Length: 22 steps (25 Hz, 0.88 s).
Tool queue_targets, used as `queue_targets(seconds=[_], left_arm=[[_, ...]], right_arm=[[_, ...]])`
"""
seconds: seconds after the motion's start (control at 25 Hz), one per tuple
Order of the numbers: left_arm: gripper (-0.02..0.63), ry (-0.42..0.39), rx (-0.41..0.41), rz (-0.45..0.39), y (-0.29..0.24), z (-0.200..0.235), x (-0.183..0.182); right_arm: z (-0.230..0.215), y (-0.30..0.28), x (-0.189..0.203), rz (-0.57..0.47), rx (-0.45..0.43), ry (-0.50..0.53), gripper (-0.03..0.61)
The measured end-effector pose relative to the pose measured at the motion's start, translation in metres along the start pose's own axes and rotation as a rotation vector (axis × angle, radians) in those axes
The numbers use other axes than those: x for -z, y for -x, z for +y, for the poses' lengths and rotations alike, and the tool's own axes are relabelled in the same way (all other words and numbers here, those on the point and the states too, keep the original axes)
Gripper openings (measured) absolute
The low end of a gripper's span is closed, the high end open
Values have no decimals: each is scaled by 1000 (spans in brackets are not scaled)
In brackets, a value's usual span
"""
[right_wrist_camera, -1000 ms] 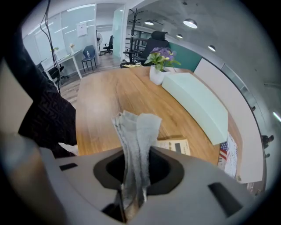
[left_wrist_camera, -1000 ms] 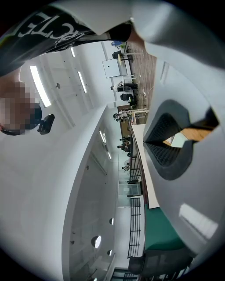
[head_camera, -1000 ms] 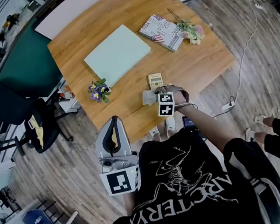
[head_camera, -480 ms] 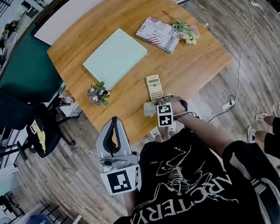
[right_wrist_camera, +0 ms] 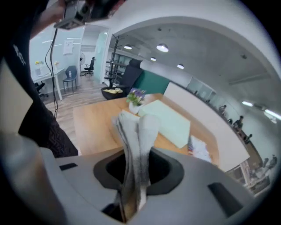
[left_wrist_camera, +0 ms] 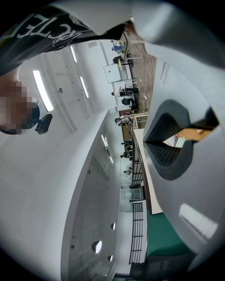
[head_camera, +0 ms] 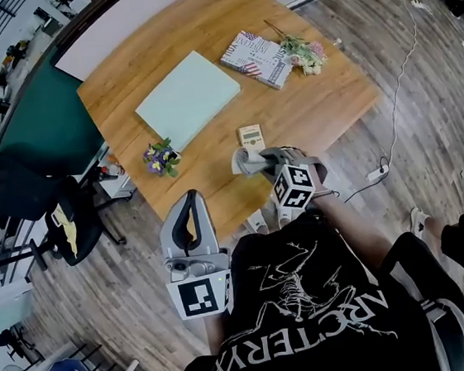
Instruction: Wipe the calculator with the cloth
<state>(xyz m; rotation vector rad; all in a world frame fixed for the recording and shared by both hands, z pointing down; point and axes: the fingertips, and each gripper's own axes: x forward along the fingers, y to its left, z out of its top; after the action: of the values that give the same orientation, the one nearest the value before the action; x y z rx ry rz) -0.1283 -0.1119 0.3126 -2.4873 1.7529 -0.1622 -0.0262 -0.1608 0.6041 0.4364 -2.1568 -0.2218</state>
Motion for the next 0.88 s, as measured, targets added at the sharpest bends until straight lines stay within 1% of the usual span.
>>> queue_targets(seconds=[0.08,0.2,0.28,0.4,0.48,0.56,0.72,0.8,0.88], left_arm=[[9,11,16,21,-2,-5,3],[9,-6,38,-16,-9,-9,-2],[9,-1,55,-22,-14,-13,-4],[9,2,76,-38,-21,-18,-10],[9,-8,87,-53,-26,-22,-16],[9,-13,99,-65,-30,-25,-21],[9,-23,112,-92,-36,-29,-33],[9,-28,113,-104,-38,-29,-38],[9,-31,111,-113,-39,-28,-41]], right_arm=[[-32,44,-24,-89,122,-12,94],[-72,108,-52,-231,272,-77,94],[-92,146,-63,-337,347,-144,94],[-113,201,-75,-553,438,-269,94],[-124,235,-75,-657,485,-365,94],[-132,262,-72,-721,522,-412,94],[-142,306,-81,-857,580,-437,94],[-146,319,-90,-895,601,-433,94],[-146,324,-101,-920,598,-418,94]])
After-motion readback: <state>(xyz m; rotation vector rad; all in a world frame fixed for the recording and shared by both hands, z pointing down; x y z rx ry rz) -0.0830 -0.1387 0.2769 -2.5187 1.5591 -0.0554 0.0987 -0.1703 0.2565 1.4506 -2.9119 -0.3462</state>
